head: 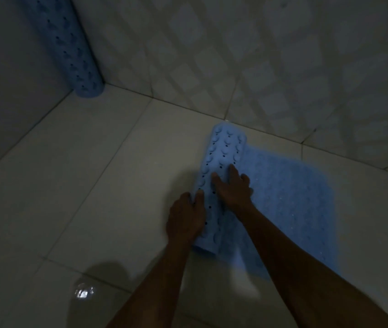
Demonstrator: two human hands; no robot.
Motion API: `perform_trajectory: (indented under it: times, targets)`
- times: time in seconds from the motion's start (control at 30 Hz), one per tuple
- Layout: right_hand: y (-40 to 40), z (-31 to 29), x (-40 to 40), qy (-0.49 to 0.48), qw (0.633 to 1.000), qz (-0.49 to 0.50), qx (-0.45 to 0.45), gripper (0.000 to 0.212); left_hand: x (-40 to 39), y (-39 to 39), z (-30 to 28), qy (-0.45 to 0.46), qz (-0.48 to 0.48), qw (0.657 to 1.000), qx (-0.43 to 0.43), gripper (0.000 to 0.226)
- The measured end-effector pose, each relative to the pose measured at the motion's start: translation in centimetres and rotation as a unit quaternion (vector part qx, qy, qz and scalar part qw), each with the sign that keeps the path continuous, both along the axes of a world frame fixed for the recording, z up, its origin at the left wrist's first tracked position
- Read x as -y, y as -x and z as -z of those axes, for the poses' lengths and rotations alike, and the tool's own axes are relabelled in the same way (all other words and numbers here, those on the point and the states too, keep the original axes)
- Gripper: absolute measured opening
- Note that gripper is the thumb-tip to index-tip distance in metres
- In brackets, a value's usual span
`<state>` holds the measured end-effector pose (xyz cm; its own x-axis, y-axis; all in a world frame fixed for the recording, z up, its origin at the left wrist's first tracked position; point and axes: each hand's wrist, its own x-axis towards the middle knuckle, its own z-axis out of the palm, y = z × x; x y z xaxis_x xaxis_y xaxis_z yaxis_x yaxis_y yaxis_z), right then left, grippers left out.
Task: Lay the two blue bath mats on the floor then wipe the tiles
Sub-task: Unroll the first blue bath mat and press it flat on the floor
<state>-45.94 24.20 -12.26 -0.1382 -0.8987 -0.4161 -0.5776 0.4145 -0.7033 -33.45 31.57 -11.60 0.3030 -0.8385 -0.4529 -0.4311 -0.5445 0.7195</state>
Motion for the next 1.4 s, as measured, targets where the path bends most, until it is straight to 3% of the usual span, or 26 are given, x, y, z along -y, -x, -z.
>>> perform_trajectory:
  times: [0.1,0.2,0.3,0.5,0.67,0.83,1.0,1.13,1.23,1.4]
  targets:
    - [-0.8,-0.2,-0.1,0.014,0.999,0.002,0.047,0.075,0.3,-0.4,-0.1,-0.020,0.009,1.000,-0.006,0.070]
    - [-1.0,-0.9,0.0,0.059,0.998,-0.010,0.019,0.059,0.5,-0.3,0.0,-0.028,-0.002,1.000,0.010,0.063]
    - [-1.2,-0.8,0.4,0.088,0.995,-0.002,0.039,0.062,0.5,-1.2,0.0,0.005,-0.013,0.999,0.031,0.055]
    - [-3.8,-0.2,1.5,0.062,0.994,0.003,0.094,0.060,1.0,-4.2,0.1,0.061,-0.007,0.997,0.037,0.065]
    - [-6.4,0.2,2.3,0.056,0.993,-0.098,0.045,0.042,1.1,-6.0,0.1,0.053,0.017,0.998,0.042,0.064]
    - [-8.4,1.9,3.0,0.045,0.985,-0.157,-0.060,0.062,1.1,-7.6,0.9,0.043,0.061,0.991,0.111,0.054]
    - [-10.3,2.4,3.9,0.110,0.981,-0.160,0.019,0.056,1.3,-8.6,1.9,0.071,0.007,0.986,0.151,0.040]
    - [-10.9,3.0,4.8,0.138,0.971,-0.186,0.056,0.049,1.3,-9.6,2.3,0.041,0.034,0.980,0.192,0.065]
    - [-11.3,3.2,5.3,0.142,0.966,-0.207,0.070,0.045,1.8,-10.9,2.7,0.028,0.054,0.969,0.240,0.061]
    - [-12.3,4.5,5.7,0.182,0.940,-0.288,-0.032,0.046,2.8,-12.2,2.6,0.034,0.019,0.972,0.233,0.057]
